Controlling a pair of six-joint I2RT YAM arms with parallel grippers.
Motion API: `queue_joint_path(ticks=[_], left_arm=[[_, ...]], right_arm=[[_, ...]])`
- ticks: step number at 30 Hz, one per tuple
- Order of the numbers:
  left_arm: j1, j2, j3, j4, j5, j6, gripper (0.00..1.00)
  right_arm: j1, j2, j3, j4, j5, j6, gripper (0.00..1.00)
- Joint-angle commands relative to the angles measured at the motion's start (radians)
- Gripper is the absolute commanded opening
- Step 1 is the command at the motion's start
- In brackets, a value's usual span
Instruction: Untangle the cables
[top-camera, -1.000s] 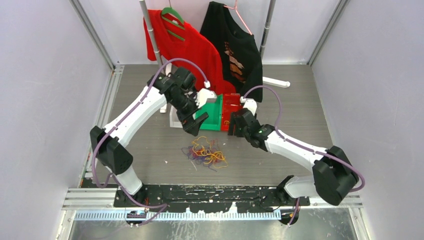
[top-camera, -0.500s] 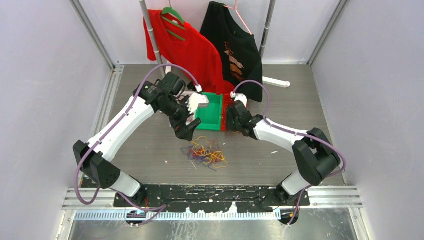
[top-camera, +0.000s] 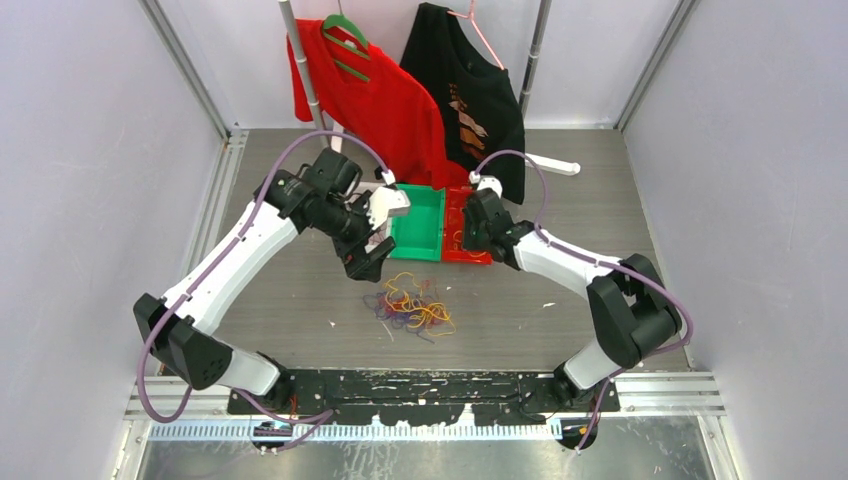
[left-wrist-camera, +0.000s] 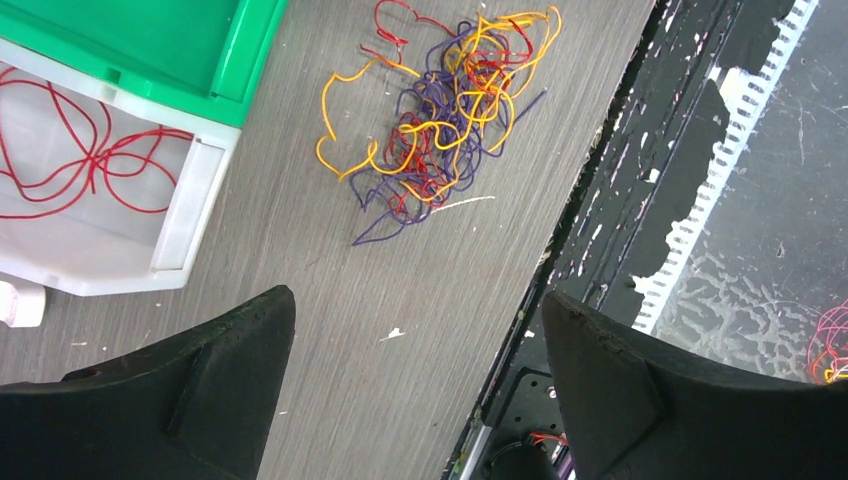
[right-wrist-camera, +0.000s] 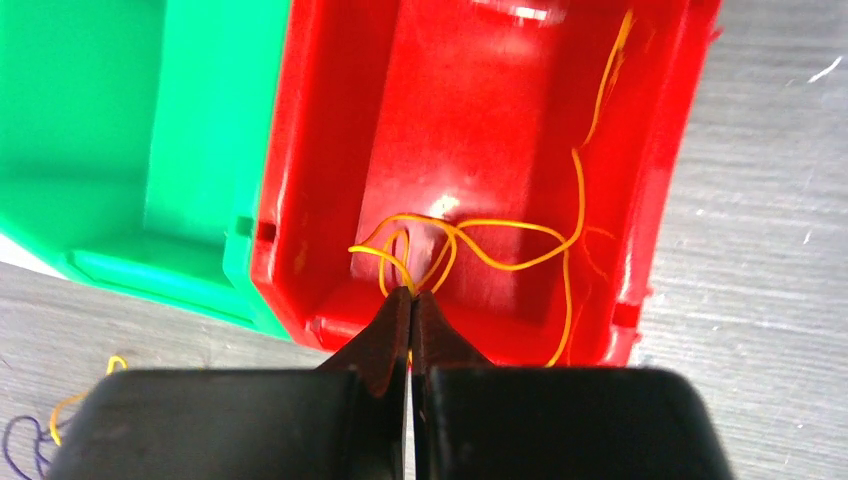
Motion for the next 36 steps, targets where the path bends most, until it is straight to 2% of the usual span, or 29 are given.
queue_joint_path(ticks=[1, 9, 15, 19, 21, 27, 32, 36], left_arm=[[0.008, -0.046, -0.017, 0.04, 0.011, 0.004, 0.93], [0.008, -0.068, -0.024, 0.046, 0.009, 0.009, 0.93], [0.008, -0.079, -0.041, 0.029, 0.011, 0.023, 0.93], [0.008, -0.073, -0.047, 0.016, 0.033, 0.031, 0.94], [0.008, -0.067, -0.046, 0.016, 0.034, 0.032, 0.95], [0.009, -0.047, -0.013, -0.034, 0.073, 0.086, 0.97], [0.013, -0.047, -0.003, -0.045, 0.093, 0.099, 0.97], [0.022, -0.039, -0.005, -0.052, 0.088, 0.097, 0.95]], right_arm=[[-0.031, -0.029, 0.095, 0.058, 0.008, -0.027, 0.01], [-0.058, 0.155, 0.193, 0.134, 0.105, 0.026, 0.01], [-0.043, 0.24, 0.19, 0.184, 0.177, 0.027, 0.02], [-0.022, 0.215, 0.173, 0.177, 0.225, -0.007, 0.17], [-0.016, 0.171, 0.151, 0.189, 0.239, -0.011, 0.29], [0.022, 0.03, 0.11, 0.209, 0.234, -0.087, 0.47], [0.053, -0.096, 0.101, 0.13, 0.292, -0.101, 0.54], [0.116, -0.222, 0.051, 0.068, 0.281, -0.101, 0.6]])
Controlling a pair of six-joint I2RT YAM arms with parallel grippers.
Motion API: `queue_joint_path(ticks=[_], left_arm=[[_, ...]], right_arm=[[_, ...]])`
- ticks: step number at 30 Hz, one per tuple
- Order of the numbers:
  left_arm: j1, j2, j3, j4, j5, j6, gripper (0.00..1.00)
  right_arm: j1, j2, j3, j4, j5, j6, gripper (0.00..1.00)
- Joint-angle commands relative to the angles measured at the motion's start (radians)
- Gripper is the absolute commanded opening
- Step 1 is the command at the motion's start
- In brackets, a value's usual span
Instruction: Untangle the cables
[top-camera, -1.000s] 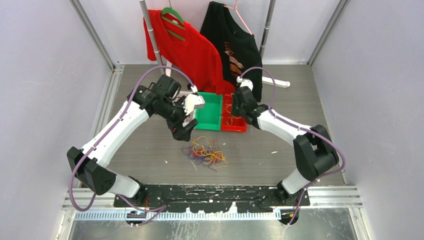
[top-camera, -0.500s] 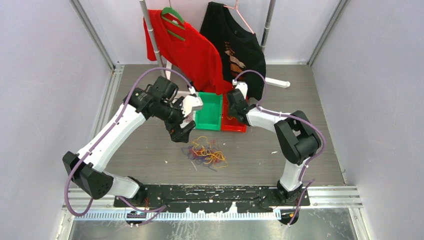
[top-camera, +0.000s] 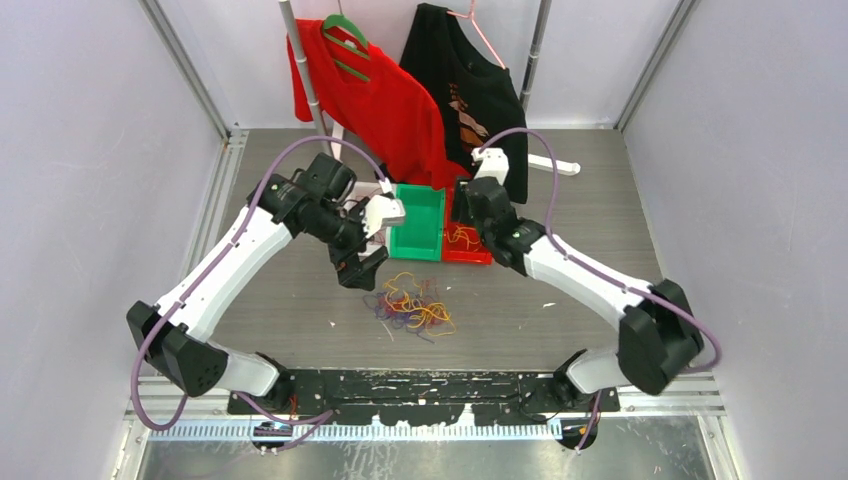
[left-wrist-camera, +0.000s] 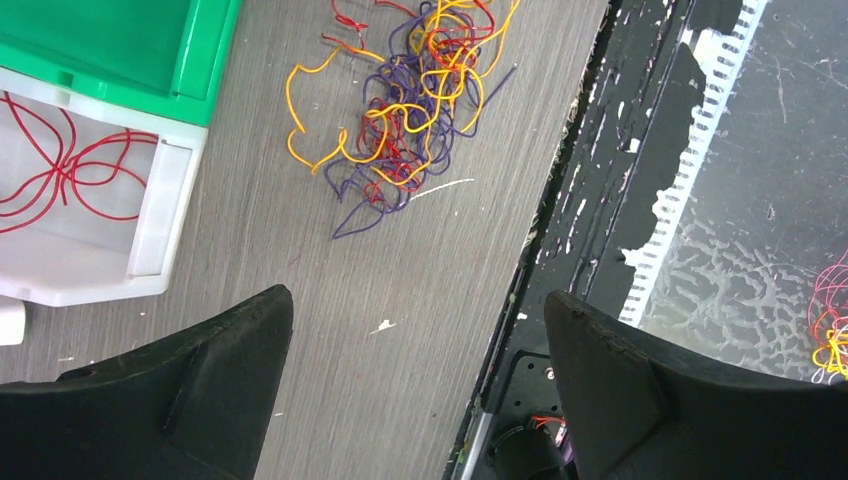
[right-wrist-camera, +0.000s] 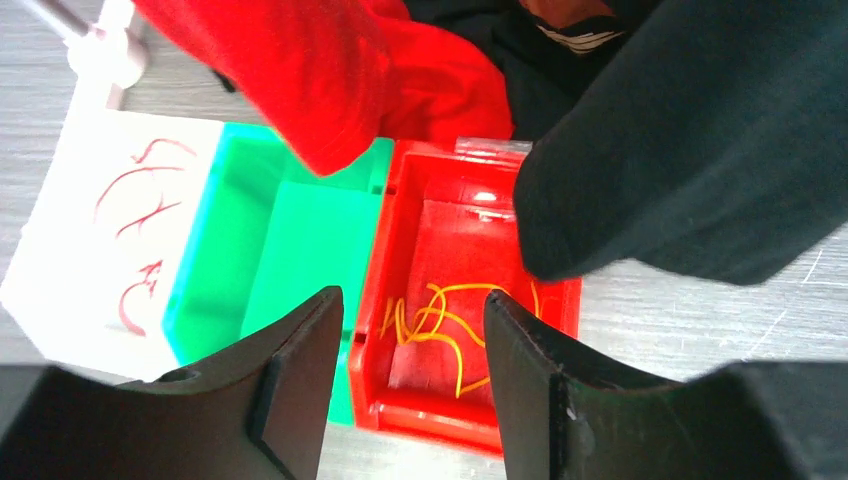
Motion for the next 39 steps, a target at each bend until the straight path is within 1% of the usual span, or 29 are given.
queue_joint_path(ticks=[1, 3, 5, 7, 9, 11, 14, 18, 24, 28, 31, 34, 36, 37, 39], left_arm=[[0.015, 0.006, 0.027, -0.009, 0.031, 0.017, 0.95], [0.021, 0.006, 0.009, 0.01, 0.024, 0.01, 0.94], [0.033, 0.012, -0.012, 0.034, 0.028, -0.011, 0.93], [0.047, 0.021, -0.034, 0.06, 0.046, -0.037, 0.91], [0.064, 0.029, -0.054, 0.076, 0.083, -0.043, 0.89], [0.074, 0.034, -0.065, 0.083, 0.101, -0.045, 0.86], [0.096, 0.037, -0.073, 0.083, 0.103, -0.061, 0.82], [0.144, 0.012, -0.099, 0.091, 0.093, -0.072, 0.81], [0.204, -0.027, -0.137, 0.09, 0.091, -0.065, 0.82], [0.212, -0.044, -0.155, 0.078, 0.102, -0.053, 0.83], [0.212, -0.054, -0.161, 0.081, 0.105, -0.05, 0.83], [0.212, -0.062, -0.159, 0.079, 0.104, -0.052, 0.83], [0.212, -0.068, -0.154, 0.076, 0.105, -0.052, 0.83], [0.213, -0.071, -0.154, 0.074, 0.104, -0.053, 0.83], [0.213, -0.078, -0.152, 0.074, 0.104, -0.052, 0.83]], right_arm=[[0.068, -0.151, -0.066, -0.054, 0.01, -0.011, 0.6], [0.105, -0.209, -0.117, -0.064, -0.049, 0.022, 0.61], [0.145, -0.247, -0.175, -0.057, -0.146, 0.055, 0.61], [0.175, -0.258, -0.224, -0.028, -0.271, 0.087, 0.56], [0.209, -0.24, -0.264, 0.027, -0.359, 0.108, 0.53], [0.242, -0.193, -0.256, 0.067, -0.429, 0.103, 0.53], [0.262, -0.11, -0.197, 0.078, -0.52, 0.084, 0.52], [0.285, -0.007, -0.134, 0.095, -0.606, 0.071, 0.52], [0.346, 0.097, -0.059, 0.099, -0.61, 0.077, 0.52], [0.366, 0.147, -0.034, 0.108, -0.609, 0.089, 0.53], [0.383, 0.188, 0.005, 0.063, -0.574, 0.08, 0.5], [0.394, 0.223, 0.049, -0.002, -0.498, 0.062, 0.44], [0.396, 0.233, 0.067, -0.031, -0.452, 0.052, 0.37], [0.397, 0.23, 0.071, -0.037, -0.43, 0.049, 0.32], [0.397, 0.213, 0.07, -0.032, -0.405, 0.046, 0.19]])
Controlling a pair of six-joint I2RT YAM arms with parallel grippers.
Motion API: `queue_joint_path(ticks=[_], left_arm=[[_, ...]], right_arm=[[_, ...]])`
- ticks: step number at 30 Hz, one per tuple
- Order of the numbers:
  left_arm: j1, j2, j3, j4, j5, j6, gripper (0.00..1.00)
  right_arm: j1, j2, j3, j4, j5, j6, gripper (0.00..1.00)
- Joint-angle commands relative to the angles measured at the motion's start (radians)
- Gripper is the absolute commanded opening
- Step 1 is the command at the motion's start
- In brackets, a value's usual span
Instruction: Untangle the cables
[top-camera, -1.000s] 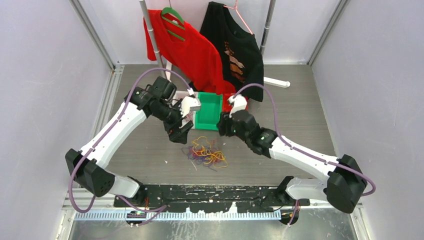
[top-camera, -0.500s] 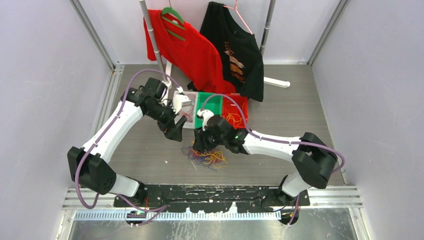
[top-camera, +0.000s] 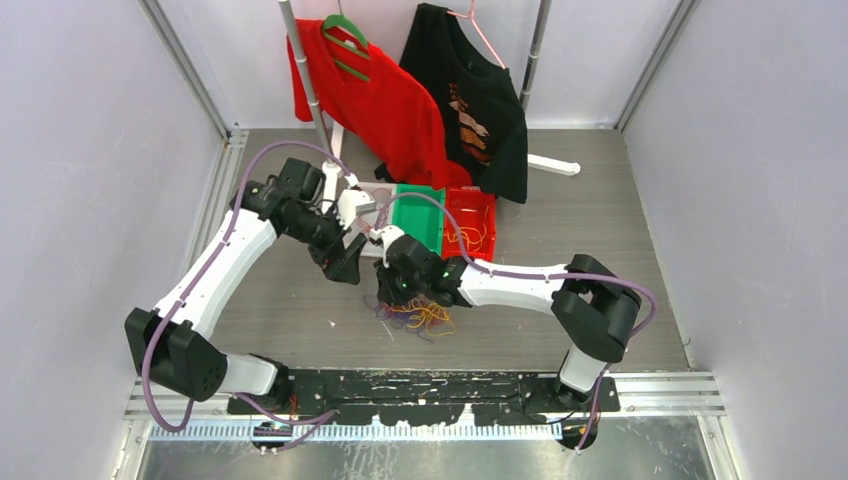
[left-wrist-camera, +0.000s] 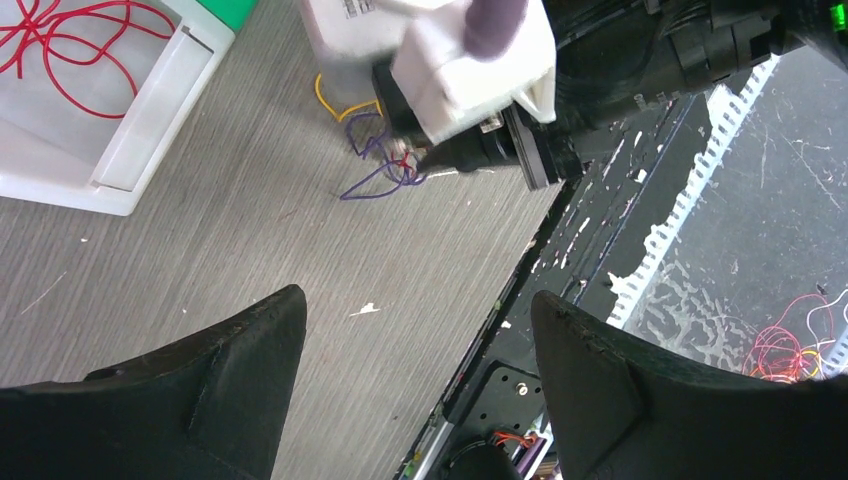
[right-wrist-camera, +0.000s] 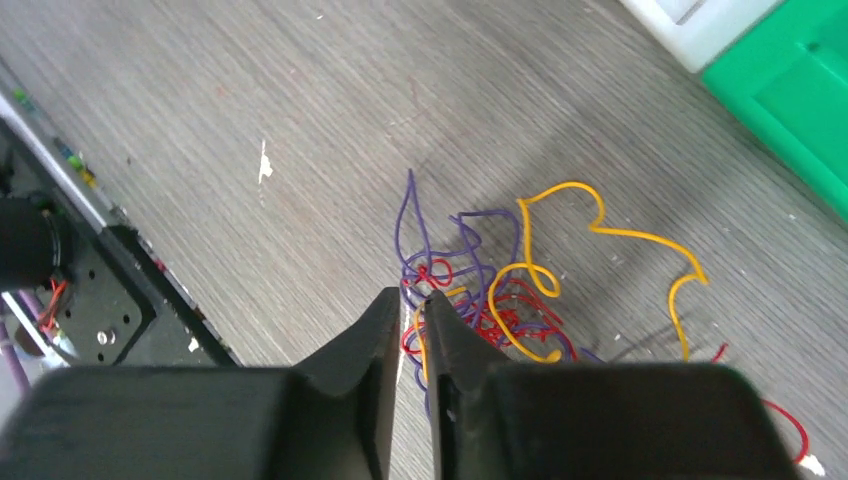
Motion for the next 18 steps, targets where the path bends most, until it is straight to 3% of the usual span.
queue_joint_path(ticks=[1, 4, 12, 15, 18], left_arm=[[0.003, -0.049, 0.007, 0.003, 0.034, 0.016, 0.83], [0.003, -0.054, 0.008, 0.0, 0.034, 0.016, 0.83], [0.003, -0.073, 0.01, -0.006, 0.034, 0.02, 0.83], [0.003, -0.074, 0.015, -0.006, 0.035, 0.021, 0.83], [0.003, -0.076, 0.023, -0.006, 0.037, 0.018, 0.83]], right_arm=[[0.004, -0.04, 0.051, -0.013, 0.102, -0.022, 0.12], [0.004, -0.078, 0.055, -0.023, 0.119, -0.03, 0.01], [0.005, -0.171, 0.051, -0.082, 0.166, -0.029, 0.02], [0.008, -0.151, 0.053, -0.106, 0.207, 0.026, 0.45], [0.044, -0.112, 0.051, -0.101, 0.271, 0.063, 0.61]])
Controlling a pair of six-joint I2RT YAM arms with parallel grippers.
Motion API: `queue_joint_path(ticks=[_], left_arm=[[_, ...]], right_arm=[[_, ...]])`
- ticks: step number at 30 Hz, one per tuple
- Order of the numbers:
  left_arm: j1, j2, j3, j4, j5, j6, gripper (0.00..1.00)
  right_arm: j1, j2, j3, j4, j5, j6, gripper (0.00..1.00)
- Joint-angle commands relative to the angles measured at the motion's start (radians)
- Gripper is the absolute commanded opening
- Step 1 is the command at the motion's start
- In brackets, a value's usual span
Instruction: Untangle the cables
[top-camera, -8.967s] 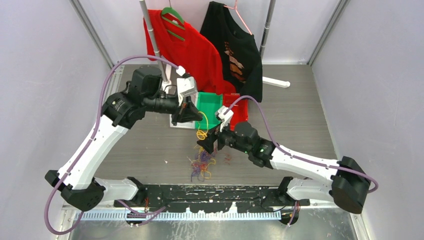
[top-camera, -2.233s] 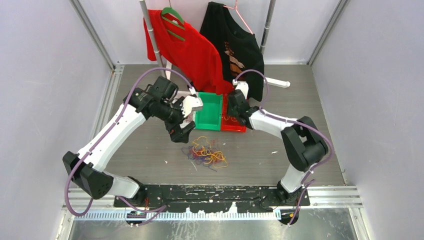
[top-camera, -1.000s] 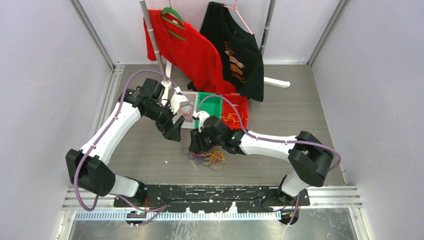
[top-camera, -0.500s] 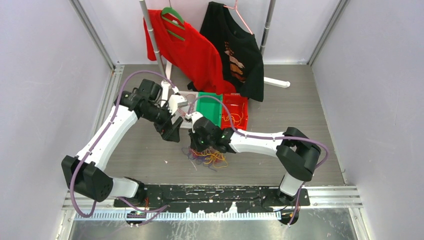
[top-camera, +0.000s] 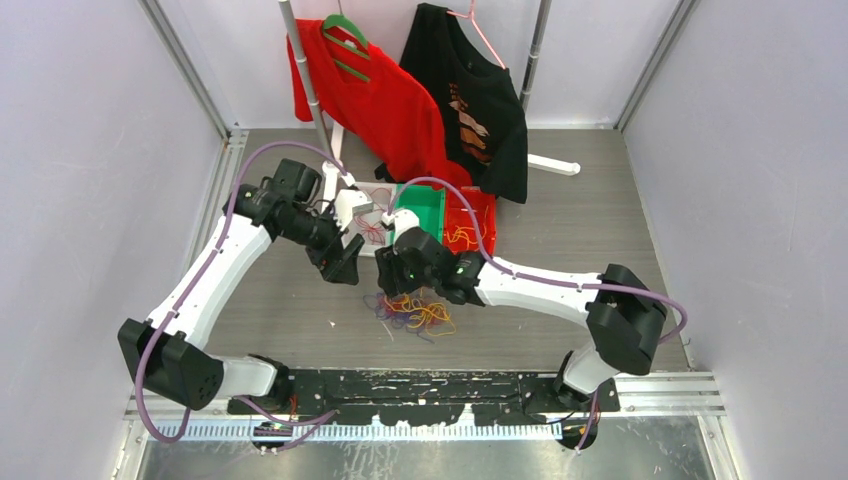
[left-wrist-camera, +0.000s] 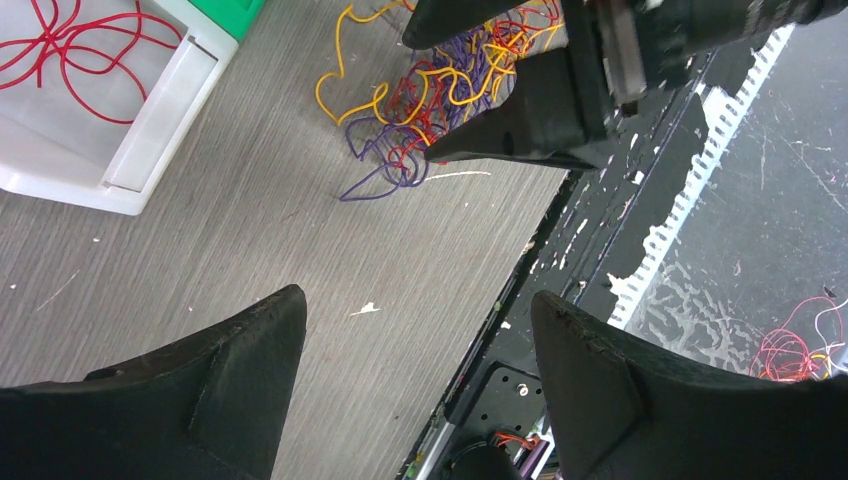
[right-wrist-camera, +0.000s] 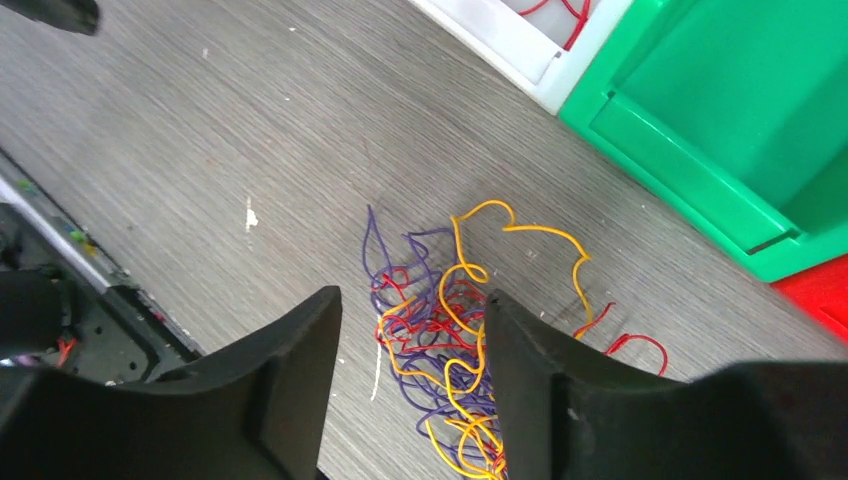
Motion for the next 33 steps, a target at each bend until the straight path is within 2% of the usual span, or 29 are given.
queue_joint_path(ticks=[1, 3, 6, 8, 15, 17, 19, 25, 28, 33], left_arm=[[0.004, -0.032, 0.024, -0.001, 0.036, 0.016, 0.83], [0.003, -0.035, 0.026, 0.002, 0.036, 0.016, 0.83], [0.003, -0.037, 0.027, 0.0, 0.033, 0.016, 0.83], [0.004, -0.039, 0.024, 0.001, 0.031, 0.016, 0.83], [0.004, -0.04, 0.015, -0.006, 0.021, 0.033, 0.83], [0.005, -0.074, 0.016, -0.017, 0.02, 0.044, 0.83], [0.005, -0.086, 0.015, -0.022, 0.028, 0.059, 0.84], [0.005, -0.156, -0.02, -0.023, 0.099, 0.147, 0.87], [0.004, -0.194, -0.055, -0.025, 0.13, 0.216, 0.93], [0.003, -0.266, -0.147, 0.097, 0.17, 0.224, 0.94]], right_arm=[[0.049, 0.044, 0.036, -0.016, 0.121, 0.058, 0.62], [0.067, 0.092, 0.058, -0.024, 0.153, 0.063, 0.62], [0.073, 0.139, 0.08, -0.015, 0.178, 0.063, 0.54], [0.073, 0.156, 0.085, 0.005, 0.186, 0.061, 0.47], [0.072, 0.161, 0.106, 0.024, 0.231, 0.034, 0.07], [0.072, 0.125, 0.094, 0.037, 0.231, 0.017, 0.02], [0.072, 0.074, 0.089, 0.041, 0.209, 0.004, 0.01], [0.072, -0.096, 0.016, 0.107, -0.008, 0.014, 0.01], [0.072, -0.176, -0.03, 0.153, -0.116, 0.034, 0.01], [0.072, -0.224, -0.026, 0.16, -0.221, 0.052, 0.01]])
